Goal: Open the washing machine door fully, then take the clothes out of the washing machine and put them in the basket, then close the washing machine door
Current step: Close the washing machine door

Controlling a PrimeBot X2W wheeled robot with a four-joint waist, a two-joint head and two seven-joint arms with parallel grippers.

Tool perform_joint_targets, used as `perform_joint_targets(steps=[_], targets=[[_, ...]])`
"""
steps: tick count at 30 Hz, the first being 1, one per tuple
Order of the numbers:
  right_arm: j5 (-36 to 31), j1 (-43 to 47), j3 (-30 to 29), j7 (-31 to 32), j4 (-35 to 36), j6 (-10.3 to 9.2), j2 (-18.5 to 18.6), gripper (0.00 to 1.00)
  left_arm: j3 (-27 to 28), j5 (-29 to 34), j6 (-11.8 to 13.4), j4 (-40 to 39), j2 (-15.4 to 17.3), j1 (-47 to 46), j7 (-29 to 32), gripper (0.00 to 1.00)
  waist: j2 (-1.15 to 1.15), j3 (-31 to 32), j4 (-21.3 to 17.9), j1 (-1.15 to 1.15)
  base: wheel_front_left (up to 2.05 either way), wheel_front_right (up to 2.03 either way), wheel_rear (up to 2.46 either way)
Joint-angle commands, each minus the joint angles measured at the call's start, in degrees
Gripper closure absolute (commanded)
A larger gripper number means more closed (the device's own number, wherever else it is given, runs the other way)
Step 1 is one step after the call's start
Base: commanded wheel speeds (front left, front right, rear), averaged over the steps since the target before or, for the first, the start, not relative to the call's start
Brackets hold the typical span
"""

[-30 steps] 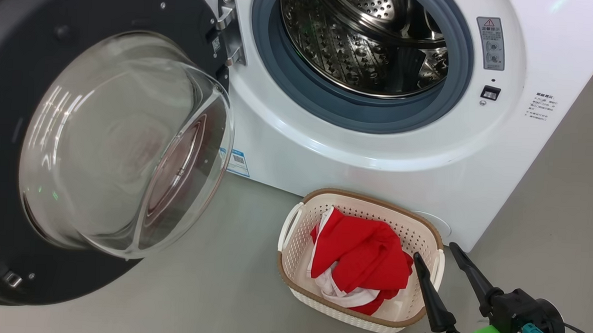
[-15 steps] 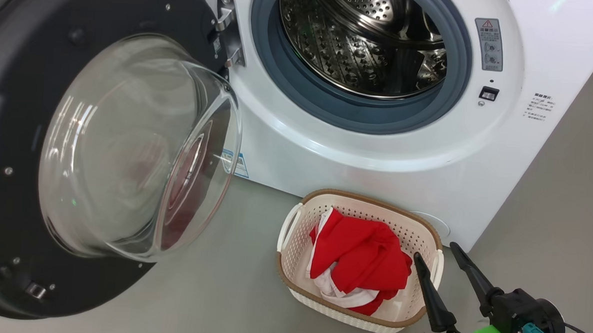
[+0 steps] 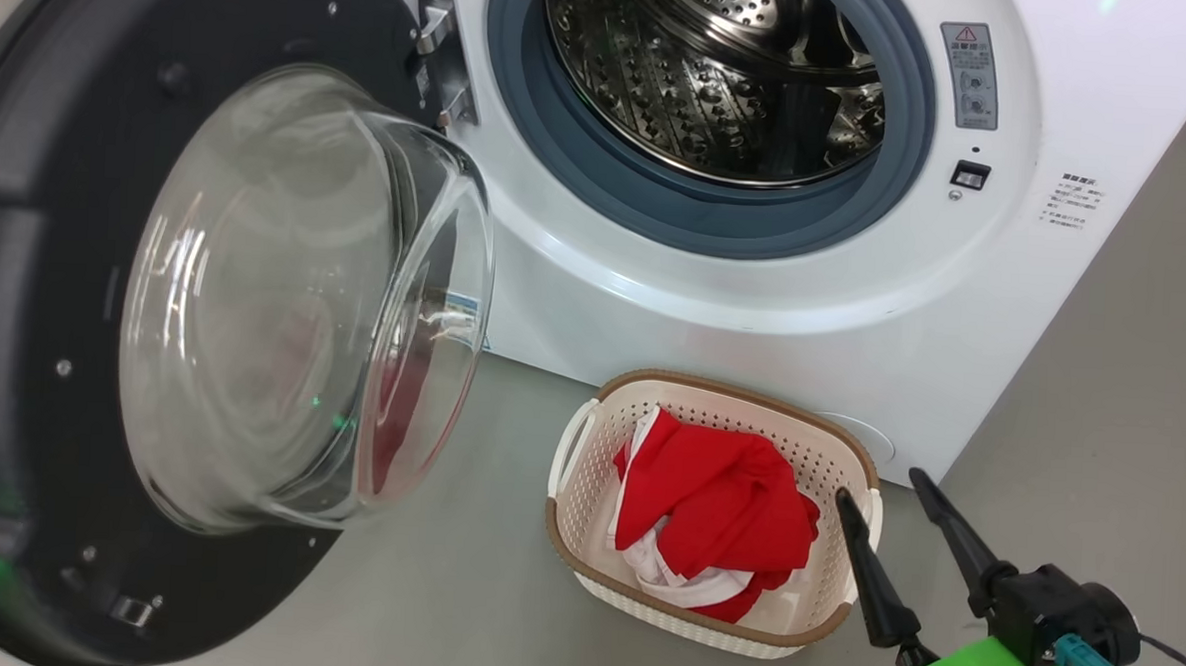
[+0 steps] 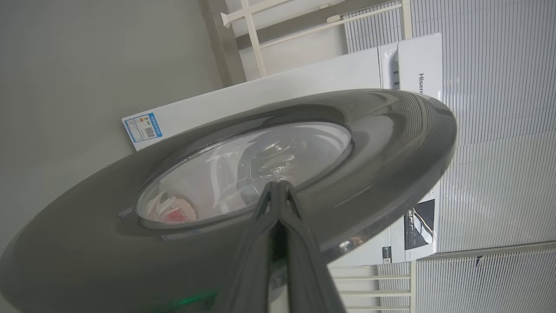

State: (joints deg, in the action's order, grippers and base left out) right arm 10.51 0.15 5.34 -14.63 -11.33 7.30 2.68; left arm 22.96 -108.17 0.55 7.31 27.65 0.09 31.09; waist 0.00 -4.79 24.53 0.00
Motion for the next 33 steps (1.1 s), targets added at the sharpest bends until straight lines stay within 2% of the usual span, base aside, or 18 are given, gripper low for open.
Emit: perform_joint_targets(steps=[1, 13, 23, 33], targets=[[-0.04, -2.37, 0.99, -0.37, 1.79, 0.19, 0.2, 0.0, 1.56, -0.64, -0.32, -2.15, 2.48, -0.95, 1.34, 1.0, 0.0, -0.13, -0.22, 0.0, 0.0, 0.0, 0.0], [-0.61, -3.35, -1.17, -0.37, 2.63, 0.19, 0.2, 0.0, 1.27, -5.53, -1.29, -8.95, 0.26, 3.88, 8.17, 1.0, 0.0, -1.51, -2.39, 0.0, 0.0, 0.0, 0.0], [-0.93, -4.36, -2.73, -0.37, 3.41, 0.19, 0.2, 0.0, 0.13, -7.24, -2.71, -14.75, -1.6, 7.11, 11.86, 1.0, 0.0, -2.85, -4.55, 0.0, 0.0, 0.0, 0.0], [-0.96, -5.65, -3.34, -0.37, 3.81, 0.19, 0.2, 0.0, -3.73, -6.54, -3.3, -19.07, -2.35, 7.68, 14.94, 1.0, 0.0, -4.83, -7.2, 0.0, 0.0, 0.0, 0.0]])
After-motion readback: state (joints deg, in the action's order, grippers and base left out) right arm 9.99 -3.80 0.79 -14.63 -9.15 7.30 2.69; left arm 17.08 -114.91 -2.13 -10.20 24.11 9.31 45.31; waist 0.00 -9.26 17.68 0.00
